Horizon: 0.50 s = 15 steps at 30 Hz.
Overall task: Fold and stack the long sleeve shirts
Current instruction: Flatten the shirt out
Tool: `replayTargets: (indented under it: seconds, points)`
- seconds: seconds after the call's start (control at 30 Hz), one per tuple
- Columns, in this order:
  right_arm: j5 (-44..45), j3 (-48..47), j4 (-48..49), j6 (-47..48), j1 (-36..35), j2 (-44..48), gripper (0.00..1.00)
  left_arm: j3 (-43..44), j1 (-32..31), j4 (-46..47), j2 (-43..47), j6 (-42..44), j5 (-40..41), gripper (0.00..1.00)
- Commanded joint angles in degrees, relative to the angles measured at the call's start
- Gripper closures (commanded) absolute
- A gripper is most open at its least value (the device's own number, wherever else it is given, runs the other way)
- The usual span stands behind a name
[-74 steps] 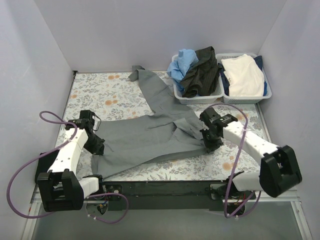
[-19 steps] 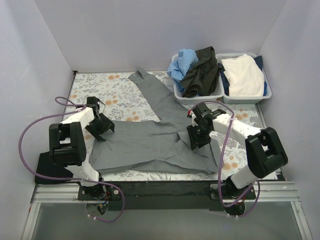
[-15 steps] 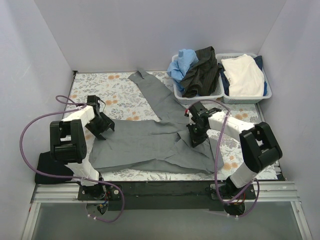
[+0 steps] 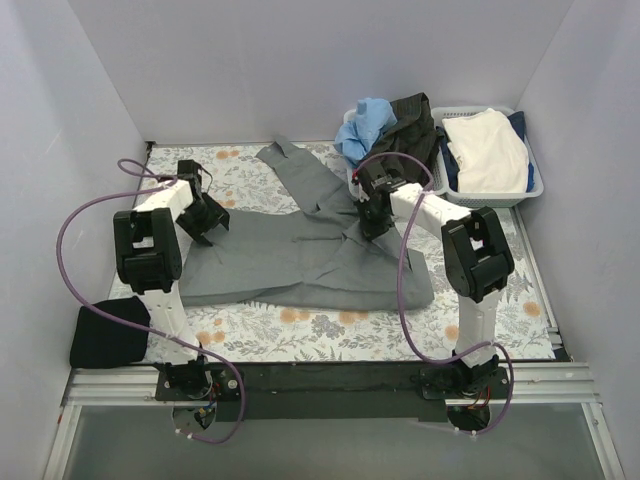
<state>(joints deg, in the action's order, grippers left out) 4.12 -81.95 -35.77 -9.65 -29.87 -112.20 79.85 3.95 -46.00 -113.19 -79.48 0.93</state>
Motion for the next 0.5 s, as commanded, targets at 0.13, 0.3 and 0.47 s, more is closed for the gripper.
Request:
replayTargets:
  seconds: [0.13,0.3,0.47]
  points:
    - [0.5,-14.4,0.9,1.7,4.4,-1.6,0.99,13.1,0.0,3.4,-10.7,1.6,1.8,0.39]
    - [-7.2,-10.0,0.7,2.2,4.8,6.8,0.99,13.1,0.2,2.5,-8.1,2.7,2.4,0.39]
    - [-18.2,2.1,-0.1,3.3,3.5,19.0,0.99,11.1,0.5,1.8,-7.0,2.6,3.6,0.38]
